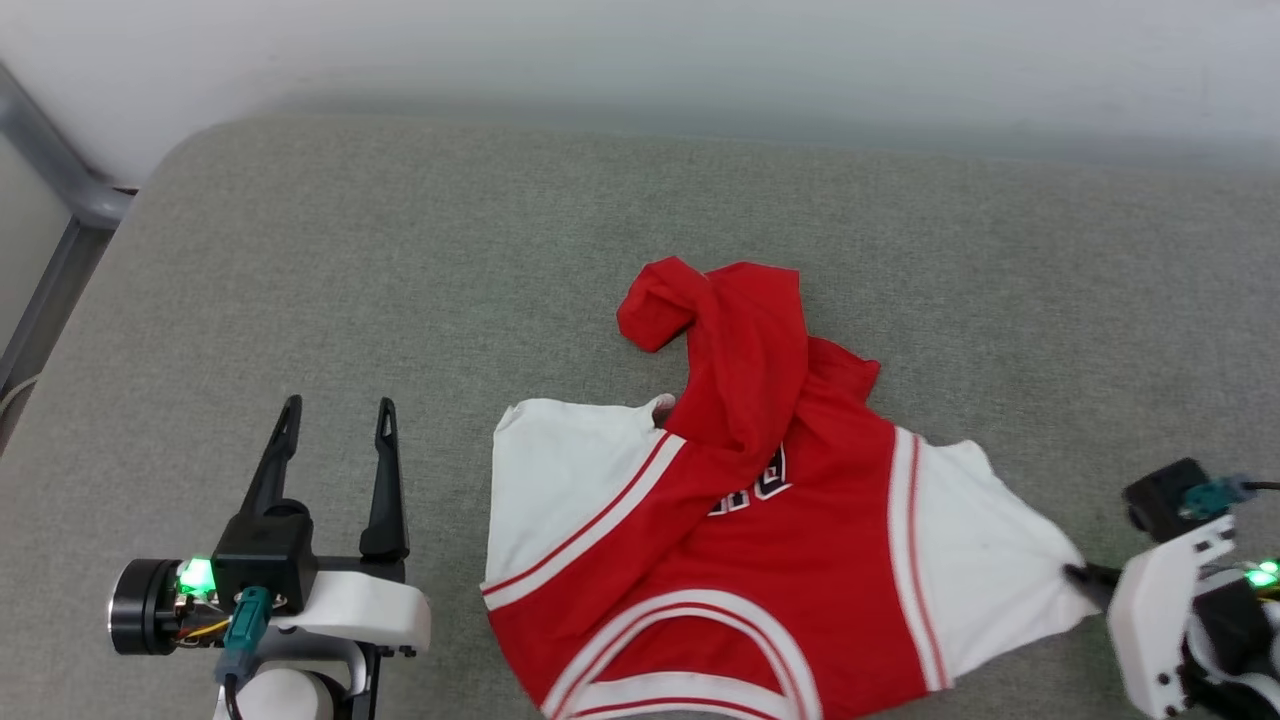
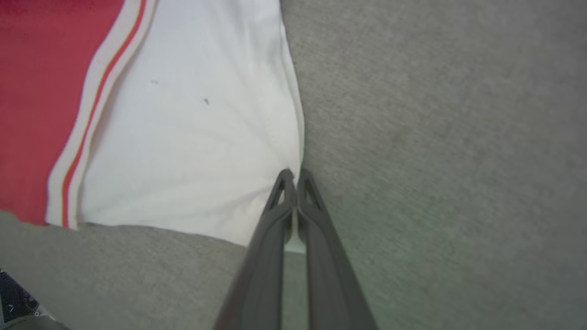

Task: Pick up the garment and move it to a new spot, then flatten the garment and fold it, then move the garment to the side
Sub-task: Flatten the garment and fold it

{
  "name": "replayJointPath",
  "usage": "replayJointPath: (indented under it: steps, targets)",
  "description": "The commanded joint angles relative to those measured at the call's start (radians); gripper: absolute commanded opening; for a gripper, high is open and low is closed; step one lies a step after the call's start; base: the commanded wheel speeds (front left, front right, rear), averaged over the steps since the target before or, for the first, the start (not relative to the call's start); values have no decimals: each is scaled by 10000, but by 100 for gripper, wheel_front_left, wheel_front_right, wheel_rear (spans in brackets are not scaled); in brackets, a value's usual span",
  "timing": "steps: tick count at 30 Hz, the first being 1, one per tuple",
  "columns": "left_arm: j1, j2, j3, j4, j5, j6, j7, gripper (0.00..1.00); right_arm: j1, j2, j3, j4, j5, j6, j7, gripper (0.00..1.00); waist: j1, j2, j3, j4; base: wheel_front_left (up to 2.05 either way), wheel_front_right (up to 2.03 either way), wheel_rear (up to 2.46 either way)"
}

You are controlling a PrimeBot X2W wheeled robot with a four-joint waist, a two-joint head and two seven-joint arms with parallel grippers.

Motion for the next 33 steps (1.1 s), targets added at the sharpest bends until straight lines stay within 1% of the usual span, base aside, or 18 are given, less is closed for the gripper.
replayJointPath:
  steps: [1,6,7,11,15,16,17,18,23,25,27,30,33]
  targets:
    - [90,-60,130,28,97,-80,-24,100,123,-310,-294,212,39,-25,-63,0,0,-1,-146,-165,0,0,0]
    - [230,-259,461,188,365,-455,-24,100,525,-727,-1383,630,314,-21,-167,0,0,-1,-268,-353,0,0,0]
    - [243,-420,635,315,496,-696,-24,100,846,-880,-1936,1074,493,-21,-145,0,0,-1,-268,-418,0,0,0]
    - [278,-578,816,508,639,-957,-24,100,1226,-734,-2503,1960,636,-23,-142,0,0,-1,-234,-443,0,0,0]
    - [186,-731,1024,728,758,-1221,-24,100,1437,-321,-2597,2716,561,-22,-341,0,0,-1,-237,-452,0,0,0]
    - [174,-754,1065,788,791,-1278,-24,100,1394,-191,-2617,2798,567,-22,-470,13,0,-1,-260,-469,0,0,0]
    - [163,-770,1116,847,815,-1353,-24,100,1313,-99,-2651,2824,523,-22,-655,65,0,-1,-295,-496,0,0,0]
    - [153,-777,1172,923,827,-1445,-24,100,1218,-37,-2704,2825,419,-22,-911,100,0,-1,-344,-531,0,0,0]
    - [-136,-643,1221,1233,937,-2008,-24,100,897,132,-3163,2469,-300,-17,-2577,100,0,-1,-654,-664,0,0,0]
    - [-329,-527,1124,1449,931,-2329,-24,100,871,251,-3472,2238,-750,-18,-3329,100,0,-1,-771,-720,0,0,0]
    - [-699,-376,999,1657,905,-2678,-23,100,959,527,-3751,1871,-1152,-18,-3921,100,0,-1,-861,-792,0,0,0]
    - [-1339,-130,770,1935,926,-3239,263,100,1238,931,-4216,1190,-1724,-18,-4480,100,0,-1,-950,-909,0,0,0]
    - [-2014,50,577,2095,712,-3827,879,100,1487,1406,-4533,386,-2279,-18,-4644,100,0,-1,-960,-1078,0,0,0]
